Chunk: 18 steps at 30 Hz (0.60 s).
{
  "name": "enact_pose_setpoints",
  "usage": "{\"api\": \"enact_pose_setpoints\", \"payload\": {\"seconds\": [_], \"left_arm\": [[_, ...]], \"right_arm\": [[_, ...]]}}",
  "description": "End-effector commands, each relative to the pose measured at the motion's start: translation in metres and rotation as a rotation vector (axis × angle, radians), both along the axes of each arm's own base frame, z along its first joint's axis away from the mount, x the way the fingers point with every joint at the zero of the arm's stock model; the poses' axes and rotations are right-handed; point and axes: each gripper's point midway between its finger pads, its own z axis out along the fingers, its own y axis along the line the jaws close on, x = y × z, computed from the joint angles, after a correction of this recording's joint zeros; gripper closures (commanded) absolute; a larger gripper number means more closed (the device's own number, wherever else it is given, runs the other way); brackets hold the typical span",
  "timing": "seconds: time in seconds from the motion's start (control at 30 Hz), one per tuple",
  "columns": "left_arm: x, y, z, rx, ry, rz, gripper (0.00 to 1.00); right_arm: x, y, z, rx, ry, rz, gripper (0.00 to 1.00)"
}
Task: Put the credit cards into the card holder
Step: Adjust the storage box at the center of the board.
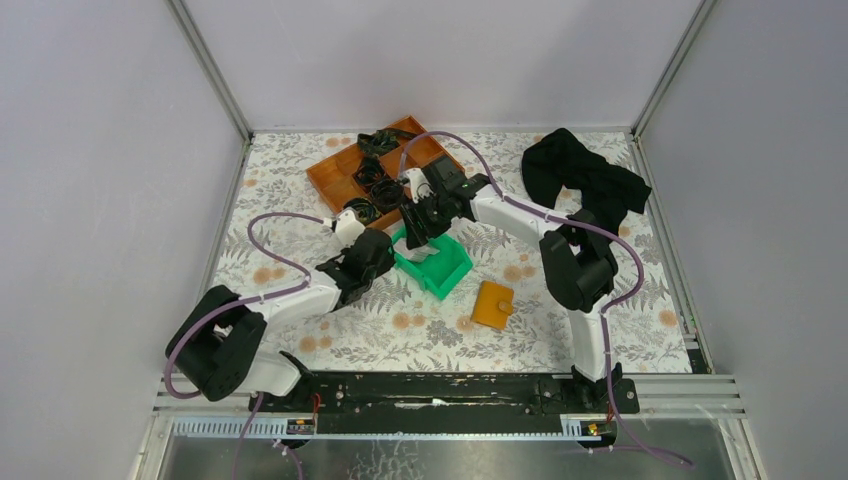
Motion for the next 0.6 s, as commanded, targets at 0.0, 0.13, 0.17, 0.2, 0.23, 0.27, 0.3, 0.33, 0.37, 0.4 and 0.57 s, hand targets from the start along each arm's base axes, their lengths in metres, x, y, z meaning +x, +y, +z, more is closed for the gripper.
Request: {"api": "enact_pose_setpoints", "payload": {"seconds": [0.0, 0.13, 0.17, 0.2, 0.23, 0.27, 0.3, 0.33, 0.37, 0.4, 0.57], "left_arm": [[0.017, -0.009, 0.018, -0.023, -0.073, 0.001, 0.75], [0.017, -0.010, 0.017, -0.022, -0.070, -0.002, 0.75], [0.017, -0.010, 0.016, -0.019, -0.066, -0.002, 0.75], [0.017, -0.010, 0.017, -0.020, -0.065, -0.003, 0.75], [0.017, -0.010, 0.016, -0.018, -0.064, -0.004, 0.75], [0.017, -0.011, 0.016, -0.019, -0.063, -0.005, 0.75], [0.016, -0.011, 0.016, -0.020, -0.061, -0.006, 0.75], [0.017, -0.011, 0.016, -0.019, -0.061, -0.005, 0.75], [0.016, -0.010, 0.016, -0.018, -0.058, -0.004, 0.75], [0.016, -0.011, 0.016, -0.018, -0.058, -0.004, 0.75], [0.016, -0.011, 0.016, -0.016, -0.057, -0.005, 0.75]], "right_arm": [[-0.007, -0.005, -0.013, -0.022, 0.038, 0.009, 0.48], [-0.008, -0.005, -0.007, -0.013, 0.036, 0.010, 0.60], [-0.007, -0.004, -0.004, -0.008, 0.032, 0.007, 0.62], [-0.007, -0.004, -0.001, -0.001, 0.028, 0.004, 0.63], [-0.007, -0.003, 0.003, 0.004, 0.023, 0.003, 0.63], [-0.006, -0.002, 0.005, 0.010, 0.020, 0.002, 0.63], [-0.005, -0.001, 0.010, 0.016, 0.014, 0.000, 0.63], [-0.005, -0.001, 0.013, 0.019, 0.013, -0.003, 0.62], [-0.005, -0.001, 0.015, 0.021, 0.012, -0.004, 0.62], [-0.004, -0.001, 0.018, 0.025, 0.009, -0.005, 0.62], [-0.004, -0.001, 0.029, 0.037, -0.006, -0.014, 0.62]]}}
